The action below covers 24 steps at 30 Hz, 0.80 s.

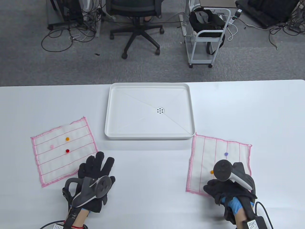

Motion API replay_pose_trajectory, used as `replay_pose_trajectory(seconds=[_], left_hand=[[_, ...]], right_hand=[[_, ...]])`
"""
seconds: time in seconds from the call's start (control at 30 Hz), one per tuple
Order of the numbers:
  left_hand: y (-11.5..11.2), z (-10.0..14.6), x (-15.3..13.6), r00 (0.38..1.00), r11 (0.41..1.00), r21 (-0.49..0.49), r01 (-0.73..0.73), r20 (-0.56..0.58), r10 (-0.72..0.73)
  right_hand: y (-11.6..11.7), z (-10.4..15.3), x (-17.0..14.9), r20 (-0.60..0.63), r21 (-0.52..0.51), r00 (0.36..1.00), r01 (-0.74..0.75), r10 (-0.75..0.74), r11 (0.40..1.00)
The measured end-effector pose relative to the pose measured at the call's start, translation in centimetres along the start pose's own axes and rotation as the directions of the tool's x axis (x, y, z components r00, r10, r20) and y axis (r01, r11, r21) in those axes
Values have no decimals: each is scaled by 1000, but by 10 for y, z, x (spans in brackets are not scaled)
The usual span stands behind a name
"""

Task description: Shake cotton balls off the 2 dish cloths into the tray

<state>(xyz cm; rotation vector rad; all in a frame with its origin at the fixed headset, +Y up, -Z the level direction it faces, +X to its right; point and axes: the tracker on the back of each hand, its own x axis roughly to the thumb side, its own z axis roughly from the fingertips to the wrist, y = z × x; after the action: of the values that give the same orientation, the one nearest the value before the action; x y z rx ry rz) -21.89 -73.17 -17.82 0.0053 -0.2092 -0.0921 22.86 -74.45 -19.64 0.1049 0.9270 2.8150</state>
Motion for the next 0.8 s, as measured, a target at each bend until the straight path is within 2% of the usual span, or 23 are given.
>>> replay_pose_trajectory(seconds=[0.23, 0.37, 0.5, 0.7, 0.8], left_hand=[[-1, -2, -1, 1000, 1000, -10, -23, -15, 23], [-2, -3, -3, 999, 999, -21, -32, -22, 32], [-1, -3, -2, 999, 999, -27, -24, -26, 24], [-3, -5, -3, 999, 998, -47, -38, -28, 37], [-4, -3, -3, 999, 999, -21, -34, -20, 33]], right_hand=[[14, 1, 42, 167, 3, 982, -92, 90, 996], [27, 3, 77, 291, -57, 942, -158, 168, 986], [36, 4, 103, 376, -53, 911, -165, 173, 985], [43, 0, 143, 432, -57, 875, -216, 219, 975], [45, -2, 164, 445, -43, 856, -273, 263, 961]])
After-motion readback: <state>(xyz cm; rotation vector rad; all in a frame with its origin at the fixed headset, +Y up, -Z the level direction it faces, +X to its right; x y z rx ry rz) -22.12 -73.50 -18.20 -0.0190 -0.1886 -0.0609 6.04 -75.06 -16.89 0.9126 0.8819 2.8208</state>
